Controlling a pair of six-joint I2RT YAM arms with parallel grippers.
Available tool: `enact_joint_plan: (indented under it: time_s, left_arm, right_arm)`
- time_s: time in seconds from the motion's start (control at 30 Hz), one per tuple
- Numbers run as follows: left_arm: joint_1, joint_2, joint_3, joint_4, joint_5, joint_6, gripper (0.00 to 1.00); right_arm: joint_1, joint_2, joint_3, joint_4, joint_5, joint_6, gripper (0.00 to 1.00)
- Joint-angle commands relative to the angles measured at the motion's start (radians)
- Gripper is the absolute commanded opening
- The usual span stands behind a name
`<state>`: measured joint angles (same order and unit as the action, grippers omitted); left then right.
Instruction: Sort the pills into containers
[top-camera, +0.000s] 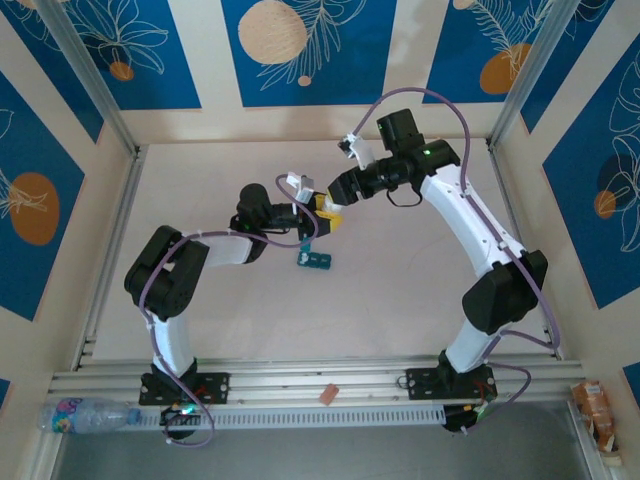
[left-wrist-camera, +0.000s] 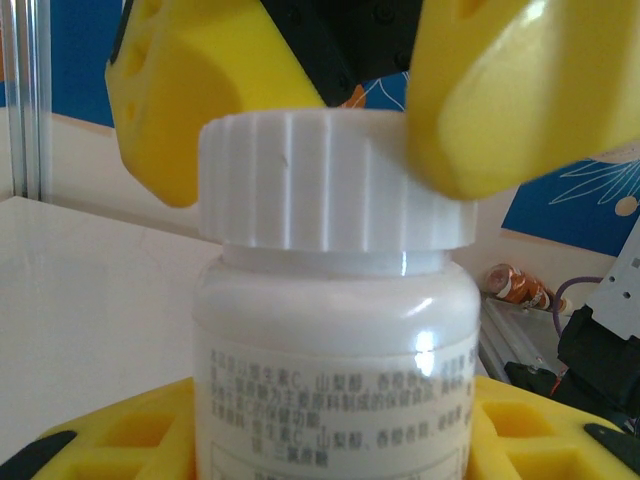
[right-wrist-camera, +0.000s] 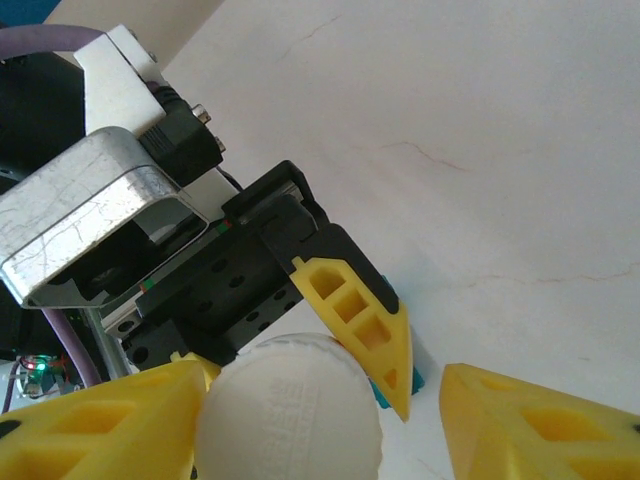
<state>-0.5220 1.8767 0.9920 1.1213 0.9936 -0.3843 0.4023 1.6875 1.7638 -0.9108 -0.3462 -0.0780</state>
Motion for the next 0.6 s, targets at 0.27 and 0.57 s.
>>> enact_joint_plan:
  time_s: [0.27, 0.57]
  left_arm:
    - [-0.007, -0.030, 0.030, 0.046, 0.007, 0.007, 0.00]
    - [-0.008, -0.028, 0.032, 0.057, 0.001, 0.002, 0.00]
  right_arm:
    - [0.018, 0.004, 0.001, -0.005, 0.035, 0.062, 0.37]
    - [0.107, -0.014, -0.109, 0.027, 0.332, 0.470, 0.33]
